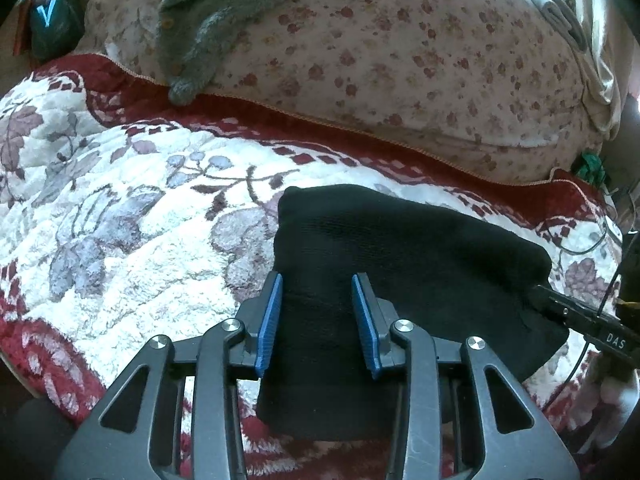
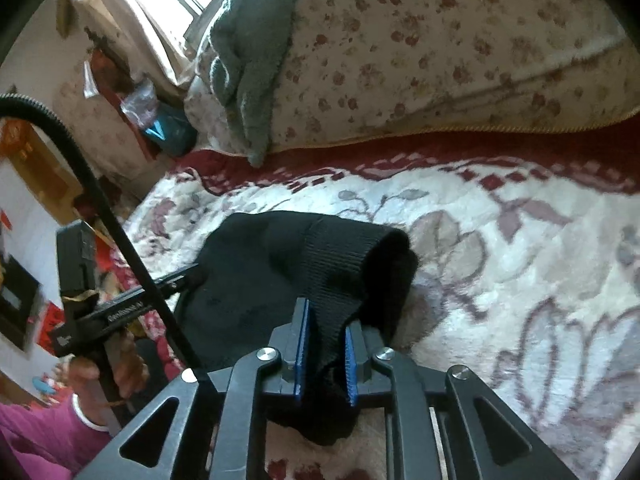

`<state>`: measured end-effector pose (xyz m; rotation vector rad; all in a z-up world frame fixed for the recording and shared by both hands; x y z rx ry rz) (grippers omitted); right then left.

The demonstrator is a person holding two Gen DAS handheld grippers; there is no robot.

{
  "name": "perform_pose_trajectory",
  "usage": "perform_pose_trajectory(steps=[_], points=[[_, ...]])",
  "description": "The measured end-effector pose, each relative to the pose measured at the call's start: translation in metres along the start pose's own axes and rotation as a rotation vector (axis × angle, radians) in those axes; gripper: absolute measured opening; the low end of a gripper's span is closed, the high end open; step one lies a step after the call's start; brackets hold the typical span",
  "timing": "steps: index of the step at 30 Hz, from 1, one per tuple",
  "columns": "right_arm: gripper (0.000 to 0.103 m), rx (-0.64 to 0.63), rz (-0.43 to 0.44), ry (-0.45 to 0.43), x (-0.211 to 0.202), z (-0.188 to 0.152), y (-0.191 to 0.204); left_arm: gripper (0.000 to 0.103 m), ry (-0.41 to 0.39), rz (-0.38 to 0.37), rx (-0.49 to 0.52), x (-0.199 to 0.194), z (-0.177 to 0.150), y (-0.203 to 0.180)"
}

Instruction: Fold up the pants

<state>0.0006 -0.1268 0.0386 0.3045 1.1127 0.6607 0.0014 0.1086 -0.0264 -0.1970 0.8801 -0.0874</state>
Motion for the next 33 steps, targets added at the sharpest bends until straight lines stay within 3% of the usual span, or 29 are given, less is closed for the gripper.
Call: perform_pose_trajectory(steps=[3,9,10,12,15,21,25,33], points=[[0.018,-0.022,-0.037,-0.02,-0.013,0.004,0.005,0.034,0.006,-0.009,-0.019,-0.007,0.0,0.002],[0.038,0.015,-0.006,-0.08,-0.034,0.011,0.014,0.034,-0.005,0.0,-0.014,-0.022,0.0,0.005],[0.047,0.028,0.007,-0.081,-0.034,0.011,0.015,0.038,-0.009,-0.004,-0.013,-0.025,0.001,0.005],[0.053,0.053,0.01,-0.075,-0.032,0.01,0.014,0.047,-0.014,-0.026,-0.012,-0.028,0.001,0.003],[0.054,0.089,0.0,-0.045,-0.024,0.004,0.005,0.051,-0.019,-0.06,-0.012,-0.03,0.003,0.0],[0.054,0.211,0.085,0.008,-0.003,-0.009,-0.014,0.051,0.044,-0.123,0.001,-0.011,-0.002,-0.001],[0.063,0.256,0.149,0.006,0.009,-0.009,-0.02,0.051,0.085,-0.159,-0.015,0.006,-0.005,0.004],[0.068,0.278,0.223,0.032,0.034,-0.011,-0.021,0.074,0.12,-0.254,-0.082,0.032,-0.005,0.01]])
Point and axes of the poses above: each gripper's, at about its wrist camera, not at the fingertips, and x roughly the way its jaws point, y to its left, z to its top, the point moved 10 cm from there along x, roughly the way its jaws point, and after that the axes turned 1 degree about -z, right-handed, at the moved point
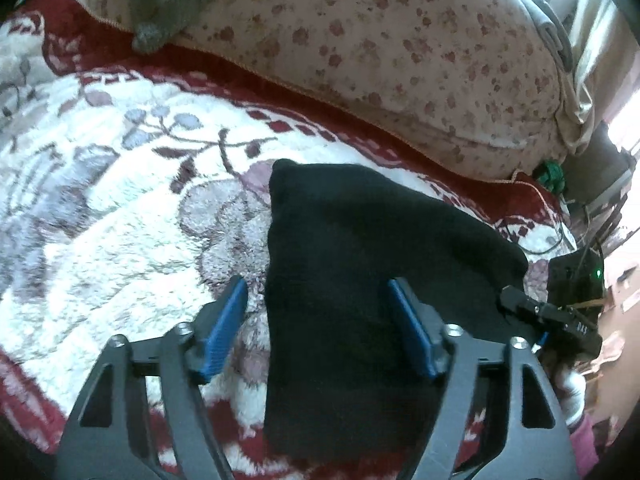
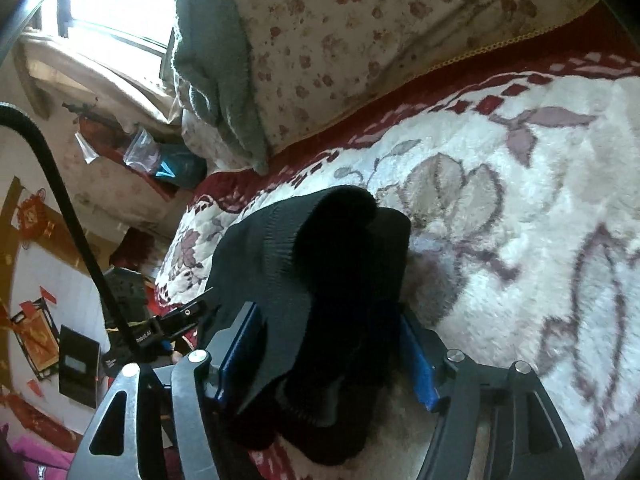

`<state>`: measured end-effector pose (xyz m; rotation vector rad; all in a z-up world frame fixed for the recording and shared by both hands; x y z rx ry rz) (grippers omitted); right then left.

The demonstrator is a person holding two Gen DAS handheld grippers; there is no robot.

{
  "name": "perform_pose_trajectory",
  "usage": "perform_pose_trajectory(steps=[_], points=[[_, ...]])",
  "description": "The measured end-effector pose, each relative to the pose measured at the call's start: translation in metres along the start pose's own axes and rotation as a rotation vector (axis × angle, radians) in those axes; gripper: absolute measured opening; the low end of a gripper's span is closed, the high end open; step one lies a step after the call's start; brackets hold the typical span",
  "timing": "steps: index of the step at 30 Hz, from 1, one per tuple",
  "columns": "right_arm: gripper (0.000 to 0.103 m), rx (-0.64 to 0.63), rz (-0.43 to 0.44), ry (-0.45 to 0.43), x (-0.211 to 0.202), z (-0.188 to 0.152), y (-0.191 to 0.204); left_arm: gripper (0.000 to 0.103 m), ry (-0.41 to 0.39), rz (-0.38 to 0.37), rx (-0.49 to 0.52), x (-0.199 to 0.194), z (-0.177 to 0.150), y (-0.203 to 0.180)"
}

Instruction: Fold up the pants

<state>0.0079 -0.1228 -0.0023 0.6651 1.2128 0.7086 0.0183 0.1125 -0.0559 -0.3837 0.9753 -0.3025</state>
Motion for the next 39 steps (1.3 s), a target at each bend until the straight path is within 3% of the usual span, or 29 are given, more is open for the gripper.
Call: perform_pose_trajectory(steps=[3,6,9,11,13,18,25,31,39], points=[[0.067,-0.033,-0.003,-0.013,0.005,0.005,0.003,0.074,0.02,-0.048,-0.027,0.012,0.0,-0.003],[0.056,-0.061,-0.026,-0.048,0.005,0.005,0.001,0.074,0.001,-0.043,-0.027,0.015,0.0,-0.006],[0.047,-0.064,-0.029,-0.067,0.002,0.004,0.004,0.06,-0.005,-0.018,0.027,0.013,0.0,-0.014],[0.044,-0.081,-0.031,-0.069,-0.001,0.006,0.011,0.046,-0.017,-0.021,0.02,0.006,0.002,-0.014],[0.041,-0.111,-0.027,-0.07,-0.003,0.01,0.024,0.039,-0.027,-0.035,0.011,-0.004,0.005,-0.015],[0.04,-0.183,-0.002,-0.064,-0.001,0.02,0.062,0.038,-0.097,0.001,0.031,-0.039,0.018,-0.011],[0.04,-0.227,0.076,-0.037,0.04,0.029,0.117,0.038,-0.173,0.109,-0.001,-0.095,0.045,0.037],[0.04,-0.259,0.126,0.034,0.106,0.027,0.158,0.038,-0.223,0.211,-0.067,-0.131,0.053,0.094],[0.04,-0.293,0.139,0.139,0.182,0.021,0.19,0.038,-0.257,0.286,-0.179,-0.148,0.048,0.168]])
Point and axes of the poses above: each gripper's, at about its wrist camera, not at the fingertips, and x roughly the way its jaws point, y to its left, z to its top, the point moved 10 cm from there along x, roughly the way its jaws point, and after that the axes turned 1 degree about -z, right-handed, at the moved point
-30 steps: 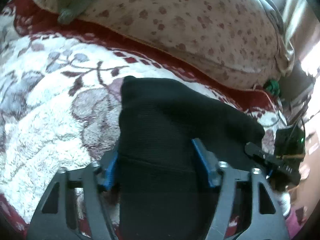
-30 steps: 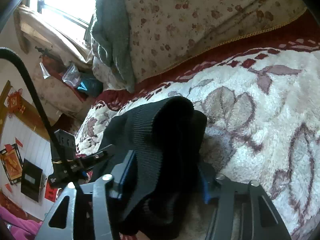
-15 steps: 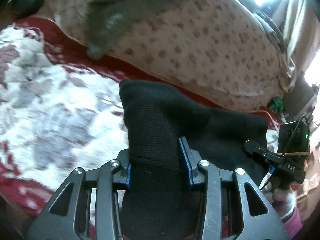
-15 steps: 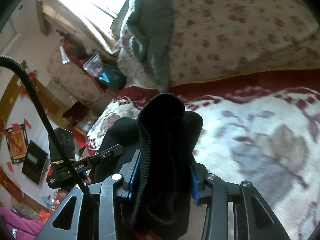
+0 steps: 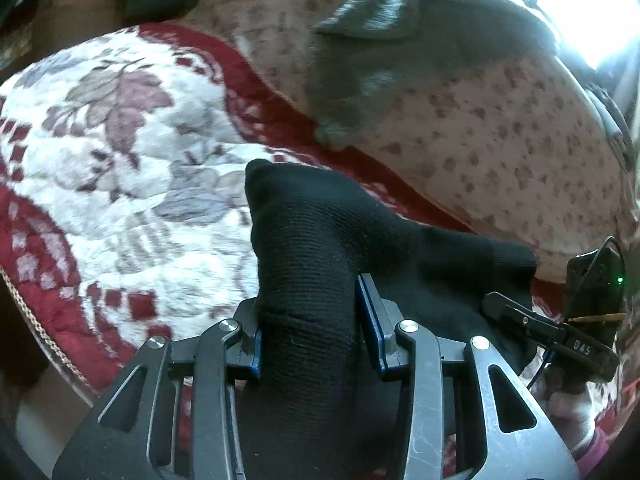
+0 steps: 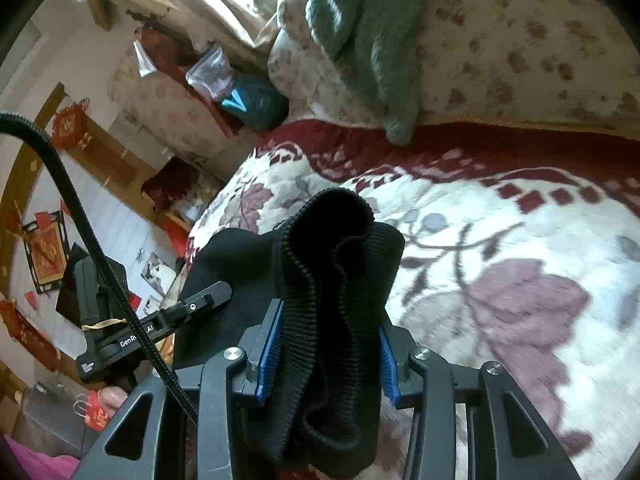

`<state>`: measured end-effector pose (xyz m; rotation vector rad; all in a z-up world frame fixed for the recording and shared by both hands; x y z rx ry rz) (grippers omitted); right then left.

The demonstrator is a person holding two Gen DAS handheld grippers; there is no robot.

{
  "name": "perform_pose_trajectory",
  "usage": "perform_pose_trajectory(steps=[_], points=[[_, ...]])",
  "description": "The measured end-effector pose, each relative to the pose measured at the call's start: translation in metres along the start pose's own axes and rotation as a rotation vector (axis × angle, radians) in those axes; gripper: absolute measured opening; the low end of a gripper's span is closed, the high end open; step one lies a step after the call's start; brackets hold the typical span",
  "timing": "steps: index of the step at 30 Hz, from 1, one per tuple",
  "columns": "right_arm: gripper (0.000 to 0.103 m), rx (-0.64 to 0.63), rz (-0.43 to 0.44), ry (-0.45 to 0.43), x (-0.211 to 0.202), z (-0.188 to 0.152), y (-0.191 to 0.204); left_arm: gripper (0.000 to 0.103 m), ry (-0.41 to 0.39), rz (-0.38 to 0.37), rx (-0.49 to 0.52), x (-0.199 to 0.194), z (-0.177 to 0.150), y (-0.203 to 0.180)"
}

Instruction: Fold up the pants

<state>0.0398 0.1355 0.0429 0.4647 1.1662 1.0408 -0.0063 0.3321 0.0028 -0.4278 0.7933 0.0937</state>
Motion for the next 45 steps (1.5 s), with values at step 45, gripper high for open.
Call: perform_pose_trajectory(steps=[45], points=[[0.056,-0.239,-0.219,0.001,-0.012,-0.03,0.046,0.06,-0.173,0.299,0.077,-0.045,-0.021,-0.009]])
Point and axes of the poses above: each gripper's, at about its wrist camera, not at the fingertips, and x roughly the way its jaws point, y to its left, z to its top, the point moved 10 cm from there along x, roughly the way its jaws point, and after that the axes turned 1 degree about -z, right-handed, at the moved point
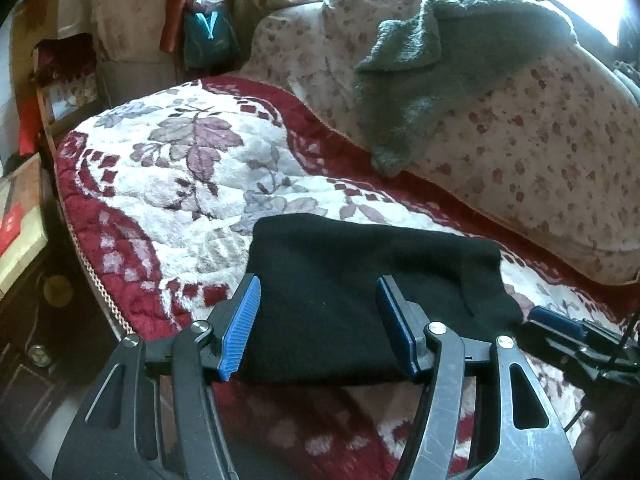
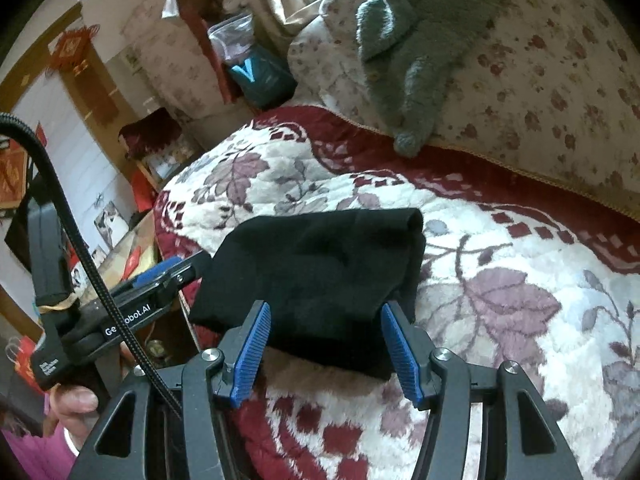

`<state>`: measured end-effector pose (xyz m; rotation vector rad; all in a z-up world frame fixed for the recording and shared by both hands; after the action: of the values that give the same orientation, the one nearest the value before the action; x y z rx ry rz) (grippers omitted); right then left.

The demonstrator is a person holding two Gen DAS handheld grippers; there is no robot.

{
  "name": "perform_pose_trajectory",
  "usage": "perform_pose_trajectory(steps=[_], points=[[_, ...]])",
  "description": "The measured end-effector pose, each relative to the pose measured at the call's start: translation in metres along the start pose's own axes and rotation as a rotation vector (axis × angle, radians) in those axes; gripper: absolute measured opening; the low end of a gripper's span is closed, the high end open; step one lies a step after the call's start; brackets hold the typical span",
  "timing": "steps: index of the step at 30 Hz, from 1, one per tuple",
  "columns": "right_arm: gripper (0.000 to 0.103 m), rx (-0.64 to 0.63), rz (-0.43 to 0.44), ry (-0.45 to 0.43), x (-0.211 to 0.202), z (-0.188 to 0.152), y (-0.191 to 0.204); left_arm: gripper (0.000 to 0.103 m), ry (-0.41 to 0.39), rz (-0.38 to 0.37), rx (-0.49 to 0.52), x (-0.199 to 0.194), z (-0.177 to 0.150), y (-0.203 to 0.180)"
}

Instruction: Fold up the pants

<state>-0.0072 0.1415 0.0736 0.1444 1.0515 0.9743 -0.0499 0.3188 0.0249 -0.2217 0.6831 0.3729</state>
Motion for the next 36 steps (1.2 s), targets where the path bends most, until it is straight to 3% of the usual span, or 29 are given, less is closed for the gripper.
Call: perform_pose_trajectory(steps=[12,36], points=[[0.056,-0.002,0.01,-0.049,-0.025,-0.008,0.006,0.06,-0.037,0.04,0.018,-0.032,-0.008,-0.016],[0.056,-0.049,0.049,-0.045,-0.034,-0.016,0.027,0.06,-0.098,0.076,0.027,-0.067,-0.01,-0.021]])
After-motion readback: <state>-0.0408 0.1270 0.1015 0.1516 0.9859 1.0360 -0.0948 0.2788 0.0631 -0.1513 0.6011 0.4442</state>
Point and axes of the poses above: each gripper's, at about its wrist camera, not at the fingertips, and x roughly the way its jaws point, y to its left, z to its top, the point moved 10 cm from there along x, roughly the way its jaws point, and after that the axes turned 1 degree about -z, right-handed, at the moved point
